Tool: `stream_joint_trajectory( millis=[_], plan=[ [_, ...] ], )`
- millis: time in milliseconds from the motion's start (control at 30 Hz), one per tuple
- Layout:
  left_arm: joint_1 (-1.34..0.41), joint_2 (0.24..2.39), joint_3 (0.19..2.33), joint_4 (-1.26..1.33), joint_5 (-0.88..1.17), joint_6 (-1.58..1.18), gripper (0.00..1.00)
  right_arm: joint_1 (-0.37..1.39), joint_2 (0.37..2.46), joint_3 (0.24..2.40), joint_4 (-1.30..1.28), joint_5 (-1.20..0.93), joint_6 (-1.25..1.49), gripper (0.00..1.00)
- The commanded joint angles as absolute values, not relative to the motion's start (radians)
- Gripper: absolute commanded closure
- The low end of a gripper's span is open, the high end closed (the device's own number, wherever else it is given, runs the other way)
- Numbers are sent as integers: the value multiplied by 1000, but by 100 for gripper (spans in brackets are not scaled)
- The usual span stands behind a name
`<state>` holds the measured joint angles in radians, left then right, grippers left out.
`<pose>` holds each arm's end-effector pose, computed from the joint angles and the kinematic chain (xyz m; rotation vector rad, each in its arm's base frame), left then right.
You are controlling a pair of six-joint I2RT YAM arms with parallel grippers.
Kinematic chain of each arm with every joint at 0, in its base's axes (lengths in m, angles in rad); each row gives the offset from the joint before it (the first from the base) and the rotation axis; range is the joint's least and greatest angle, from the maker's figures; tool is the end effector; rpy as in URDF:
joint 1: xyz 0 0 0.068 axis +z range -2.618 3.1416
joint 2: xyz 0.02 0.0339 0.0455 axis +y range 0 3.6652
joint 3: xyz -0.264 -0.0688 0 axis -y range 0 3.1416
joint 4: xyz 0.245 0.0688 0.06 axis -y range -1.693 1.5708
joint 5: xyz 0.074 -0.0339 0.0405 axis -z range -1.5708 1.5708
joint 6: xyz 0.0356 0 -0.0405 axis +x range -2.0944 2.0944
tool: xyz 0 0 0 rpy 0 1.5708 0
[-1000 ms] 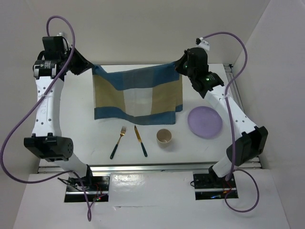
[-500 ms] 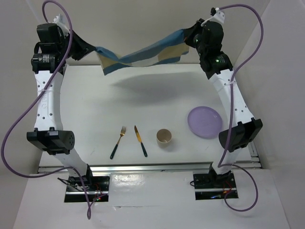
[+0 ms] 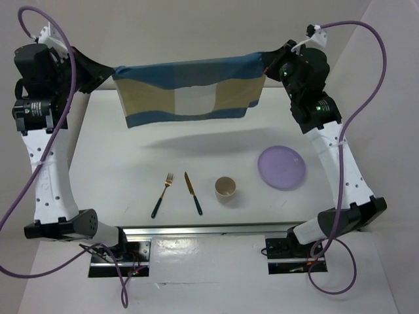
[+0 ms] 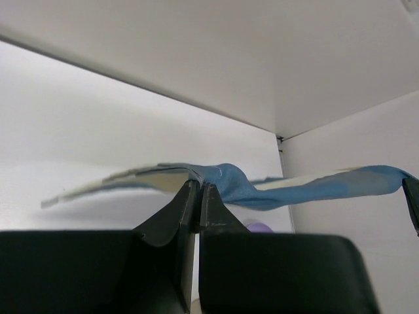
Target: Set the dinner table for one person
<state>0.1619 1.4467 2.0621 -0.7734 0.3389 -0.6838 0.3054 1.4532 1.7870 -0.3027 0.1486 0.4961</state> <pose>0.2575 0.0301 0.5490 -0.4849 1.6997 -0.6741 0.2972 0.0882 0.5160 0.2675 1.5401 0.5204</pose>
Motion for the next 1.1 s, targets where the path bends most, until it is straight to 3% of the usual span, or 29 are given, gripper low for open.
stream_joint_trajectory(
  millis=[0,267,433,467,500,533,600,633,700,767,800,833,867,1033,1067],
  plan=[
    [169,1440,2094,-767,295,-664,100,311,1422,1792,-261,205,460,100],
    [146,1716,2082,-695,243,-684,100,272,1751,1919,-298,212,411,100],
    [103,2032,2285,-675,158,-686,100,189,2073,2178,-363,98,466,100],
    [94,2093,2337,-692,158,-686,97,180,2191,2233,-380,81,480,96],
    [94,2211,2392,-704,158,-686,66,170,2242,2355,-421,62,480,83],
    [94,2259,2492,-721,184,-686,51,170,2287,2406,-442,28,491,49],
    [94,2304,2517,-721,193,-676,26,158,2344,2463,-466,3,491,30],
    [94,2284,2460,-703,193,-667,23,149,2344,2436,-466,-15,491,28],
    [84,2229,2360,-652,169,-657,17,149,2275,2335,-412,-24,491,28],
    [84,2162,2260,-632,153,-626,22,138,2212,2145,-373,-51,491,30],
    [75,2149,2246,-647,138,-617,25,138,2156,2094,-373,-51,491,36],
    [75,2135,2212,-694,129,-592,38,138,2132,1998,-373,-51,491,41],
    [65,2108,2183,-716,129,-577,41,138,2111,1952,-373,-64,480,45],
    [9,2013,1878,-749,161,-566,43,147,2034,1718,-373,-110,480,60],
    [-3,2003,1770,-727,187,-566,43,147,2034,1674,-382,-110,471,68]
  ],
)
